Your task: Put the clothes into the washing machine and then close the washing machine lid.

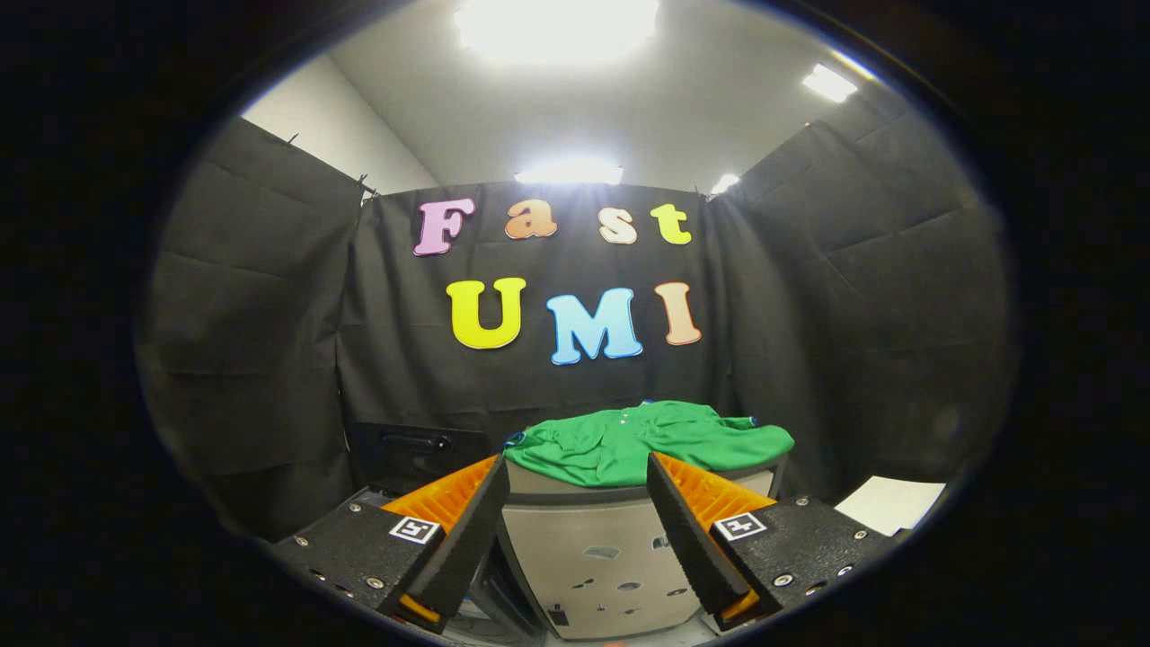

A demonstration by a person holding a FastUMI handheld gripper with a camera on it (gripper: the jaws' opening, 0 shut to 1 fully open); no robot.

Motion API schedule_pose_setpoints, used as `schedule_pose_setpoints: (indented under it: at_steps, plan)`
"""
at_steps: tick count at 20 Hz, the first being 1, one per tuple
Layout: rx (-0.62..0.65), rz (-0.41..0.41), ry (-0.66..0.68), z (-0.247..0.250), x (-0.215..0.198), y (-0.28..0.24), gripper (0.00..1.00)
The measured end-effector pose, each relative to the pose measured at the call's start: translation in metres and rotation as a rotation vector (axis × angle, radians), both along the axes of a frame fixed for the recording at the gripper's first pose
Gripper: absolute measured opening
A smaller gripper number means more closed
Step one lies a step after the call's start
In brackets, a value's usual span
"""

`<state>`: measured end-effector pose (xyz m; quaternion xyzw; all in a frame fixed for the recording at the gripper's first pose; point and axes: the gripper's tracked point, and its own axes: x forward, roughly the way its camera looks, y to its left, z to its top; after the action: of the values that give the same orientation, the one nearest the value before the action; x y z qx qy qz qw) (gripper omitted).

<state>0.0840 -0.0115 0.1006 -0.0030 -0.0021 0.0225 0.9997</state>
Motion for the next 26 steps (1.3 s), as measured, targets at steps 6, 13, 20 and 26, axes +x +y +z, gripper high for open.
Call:
schedule_pose_setpoints:
  at_steps: [6,13,20,26]
  plan:
    - [0.018,0.013,0.063,0.003,0.07,-0.014,0.95]
    - [0.045,0.017,0.159,0.006,0.144,-0.042,0.95]
    - [0.0,0.029,0.252,-0.003,0.205,-0.059,0.95]
    - [-0.021,0.054,0.32,-0.015,0.253,-0.057,0.95]
